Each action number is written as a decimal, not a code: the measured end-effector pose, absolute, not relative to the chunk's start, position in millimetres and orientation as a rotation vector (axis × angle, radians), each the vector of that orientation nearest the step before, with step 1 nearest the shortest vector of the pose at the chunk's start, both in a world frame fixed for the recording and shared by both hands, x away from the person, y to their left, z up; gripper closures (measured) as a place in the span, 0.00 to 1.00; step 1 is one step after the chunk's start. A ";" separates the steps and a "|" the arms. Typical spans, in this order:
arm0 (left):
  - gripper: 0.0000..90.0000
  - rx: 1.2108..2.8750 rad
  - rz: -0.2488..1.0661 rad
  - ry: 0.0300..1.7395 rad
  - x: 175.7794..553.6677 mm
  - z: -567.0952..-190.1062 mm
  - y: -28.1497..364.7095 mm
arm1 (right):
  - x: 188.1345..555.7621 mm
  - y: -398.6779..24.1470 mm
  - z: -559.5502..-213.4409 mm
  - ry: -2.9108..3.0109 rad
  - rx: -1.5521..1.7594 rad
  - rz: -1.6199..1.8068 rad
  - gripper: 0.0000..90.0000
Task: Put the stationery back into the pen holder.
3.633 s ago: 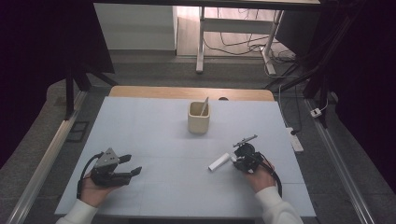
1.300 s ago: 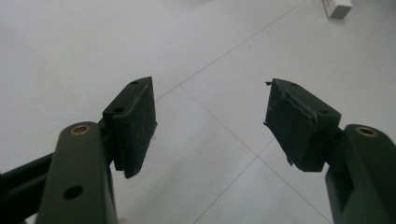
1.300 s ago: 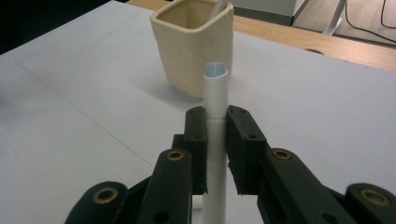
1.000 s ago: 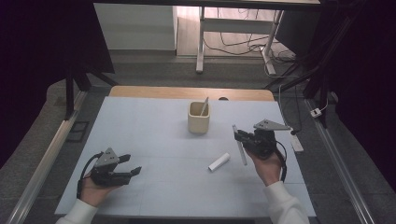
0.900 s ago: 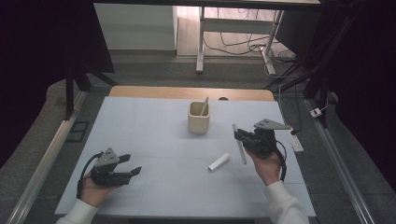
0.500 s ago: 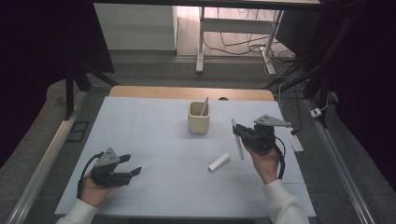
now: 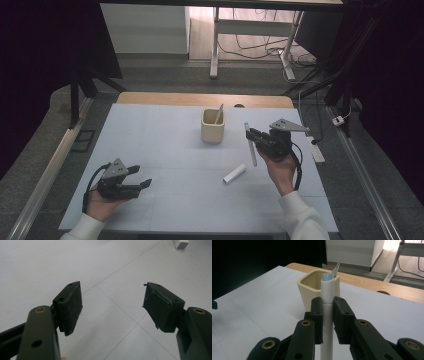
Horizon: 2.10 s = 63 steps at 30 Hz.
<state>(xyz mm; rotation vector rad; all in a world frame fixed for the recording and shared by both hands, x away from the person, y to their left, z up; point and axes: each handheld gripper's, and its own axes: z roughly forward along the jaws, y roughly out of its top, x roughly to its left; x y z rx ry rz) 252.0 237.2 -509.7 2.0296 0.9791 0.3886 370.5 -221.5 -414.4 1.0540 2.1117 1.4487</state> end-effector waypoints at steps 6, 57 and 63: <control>0.34 2.030 0.390 0.978 252.2 -509.6 237.2 | 372.7 -219.4 -412.2 2.098 1.049 1.464 0.86; 0.34 2.021 0.389 0.969 250.8 -507.0 237.4 | 402.2 -183.2 -380.0 1.954 0.949 1.603 0.86; 0.34 2.020 0.385 0.970 251.2 -507.5 237.4 | 407.4 -179.2 -377.0 1.938 0.954 1.625 0.86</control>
